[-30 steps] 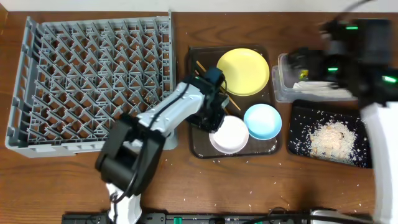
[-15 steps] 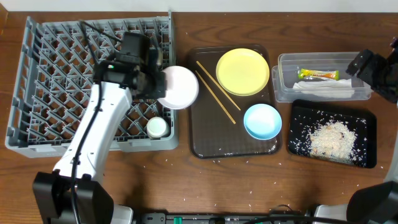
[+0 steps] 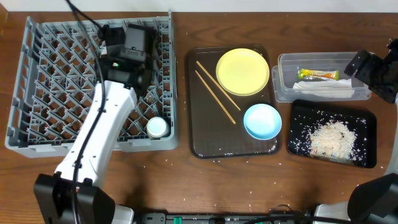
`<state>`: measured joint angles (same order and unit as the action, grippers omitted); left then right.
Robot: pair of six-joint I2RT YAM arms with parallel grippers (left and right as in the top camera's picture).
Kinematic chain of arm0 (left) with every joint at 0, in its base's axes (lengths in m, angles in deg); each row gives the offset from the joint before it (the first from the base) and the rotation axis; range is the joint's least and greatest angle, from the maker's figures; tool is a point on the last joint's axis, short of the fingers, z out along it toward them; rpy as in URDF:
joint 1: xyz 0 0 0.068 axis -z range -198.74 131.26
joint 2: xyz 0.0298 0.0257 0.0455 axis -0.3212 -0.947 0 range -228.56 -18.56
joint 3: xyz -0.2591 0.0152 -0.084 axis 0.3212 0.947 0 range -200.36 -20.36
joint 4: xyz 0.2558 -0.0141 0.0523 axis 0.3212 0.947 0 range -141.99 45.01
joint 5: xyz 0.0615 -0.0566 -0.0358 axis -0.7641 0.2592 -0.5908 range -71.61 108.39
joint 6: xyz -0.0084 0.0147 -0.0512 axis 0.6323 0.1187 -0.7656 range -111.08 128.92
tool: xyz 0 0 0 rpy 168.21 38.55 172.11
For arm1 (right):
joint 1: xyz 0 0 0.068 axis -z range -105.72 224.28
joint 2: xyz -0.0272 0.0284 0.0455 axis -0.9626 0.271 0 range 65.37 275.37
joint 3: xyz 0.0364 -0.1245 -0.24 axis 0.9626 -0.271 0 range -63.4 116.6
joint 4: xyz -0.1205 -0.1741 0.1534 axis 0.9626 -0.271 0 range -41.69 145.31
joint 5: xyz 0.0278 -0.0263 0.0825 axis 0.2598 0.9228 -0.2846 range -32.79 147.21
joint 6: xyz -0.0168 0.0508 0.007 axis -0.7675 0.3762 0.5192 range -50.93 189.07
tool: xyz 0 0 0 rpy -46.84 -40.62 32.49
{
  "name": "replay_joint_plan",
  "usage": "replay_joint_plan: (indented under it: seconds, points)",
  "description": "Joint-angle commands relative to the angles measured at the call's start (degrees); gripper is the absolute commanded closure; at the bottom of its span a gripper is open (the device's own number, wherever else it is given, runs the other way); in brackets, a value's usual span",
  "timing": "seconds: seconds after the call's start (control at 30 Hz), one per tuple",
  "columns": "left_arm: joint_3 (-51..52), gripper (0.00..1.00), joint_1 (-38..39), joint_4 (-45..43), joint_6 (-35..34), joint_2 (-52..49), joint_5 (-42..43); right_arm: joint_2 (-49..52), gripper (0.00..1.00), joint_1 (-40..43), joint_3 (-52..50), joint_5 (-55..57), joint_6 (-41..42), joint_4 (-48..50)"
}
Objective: Sort waste into correct bins and load items into the dishwasher
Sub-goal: 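Carry the pink bowl to the dish rack and set it upright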
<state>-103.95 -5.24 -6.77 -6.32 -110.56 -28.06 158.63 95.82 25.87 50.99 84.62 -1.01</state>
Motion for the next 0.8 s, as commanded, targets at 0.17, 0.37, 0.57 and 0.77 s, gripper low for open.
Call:
replay_joint_plan:
  seconds: [0.17,0.37,0.57,0.77]
  points:
    - [1.8,0.93,8.4,2.8,-7.2,-5.8,-23.9,0.2,0.01,0.2,-0.1,-0.2,0.7,-0.1]
    - [2.5,0.93,12.4,8.1,-14.8,-10.8,-28.2,0.2,0.01,0.2,-0.1,-0.2,0.7,-0.1]
    - [2.6,0.93,13.0,12.4,-21.0,-13.9,-28.3,0.2,0.01,0.2,-0.1,-0.2,0.7,-0.1]
    - [2.7,0.93,13.1,13.0,-22.6,-15.8,-31.0,0.2,0.01,0.2,-0.1,-0.2,0.7,-0.1]
